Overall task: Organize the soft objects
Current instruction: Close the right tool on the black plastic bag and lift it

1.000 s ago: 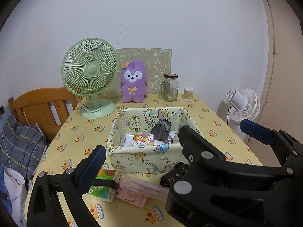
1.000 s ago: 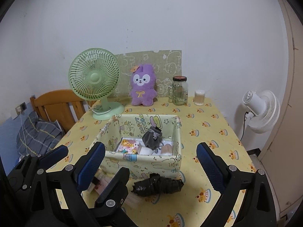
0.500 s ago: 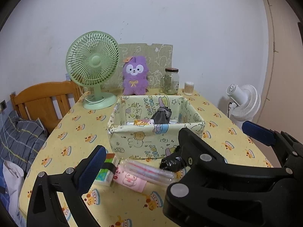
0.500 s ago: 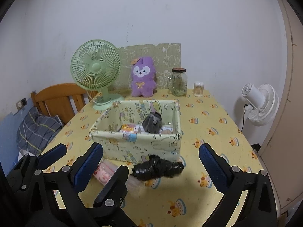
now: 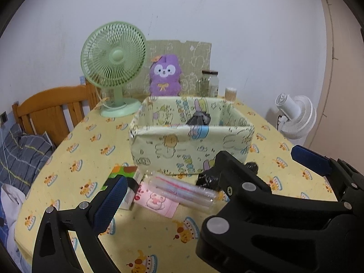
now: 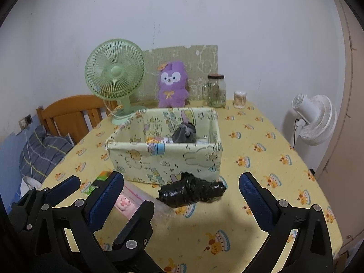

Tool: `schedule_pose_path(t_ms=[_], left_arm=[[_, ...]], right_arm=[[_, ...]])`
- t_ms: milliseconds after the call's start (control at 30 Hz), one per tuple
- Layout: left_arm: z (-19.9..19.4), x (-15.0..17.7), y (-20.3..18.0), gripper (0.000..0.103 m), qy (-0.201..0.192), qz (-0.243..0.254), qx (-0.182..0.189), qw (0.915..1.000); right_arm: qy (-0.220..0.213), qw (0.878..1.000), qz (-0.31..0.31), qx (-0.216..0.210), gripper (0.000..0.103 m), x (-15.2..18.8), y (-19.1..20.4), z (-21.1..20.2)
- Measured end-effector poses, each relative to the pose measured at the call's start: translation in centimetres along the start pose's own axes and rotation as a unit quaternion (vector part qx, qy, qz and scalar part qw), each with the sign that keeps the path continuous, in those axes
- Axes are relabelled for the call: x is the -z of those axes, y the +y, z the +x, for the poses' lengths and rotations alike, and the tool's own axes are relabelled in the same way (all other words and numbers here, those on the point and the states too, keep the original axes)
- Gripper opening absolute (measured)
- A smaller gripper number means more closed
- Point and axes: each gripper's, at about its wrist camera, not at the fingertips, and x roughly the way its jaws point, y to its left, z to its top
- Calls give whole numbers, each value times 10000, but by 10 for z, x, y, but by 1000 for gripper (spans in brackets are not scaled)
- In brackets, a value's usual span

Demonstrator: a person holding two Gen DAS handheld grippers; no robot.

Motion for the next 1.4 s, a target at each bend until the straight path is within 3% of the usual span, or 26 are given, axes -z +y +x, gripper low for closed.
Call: schedule_pose_path(t_ms=[633,1300,1400], left_arm=[[47,17,11,101,519,-90,-36,9986],[74,19,13,99,851,-68,-28,9963],[75,19,11,99,879,-9,-61,9961]], right_arm=[[590,9982,31,93,101,17,-5,58],[942,9952,102,251,98,19,-14,97],[1013,9943,140,287,88,22,-17,98]])
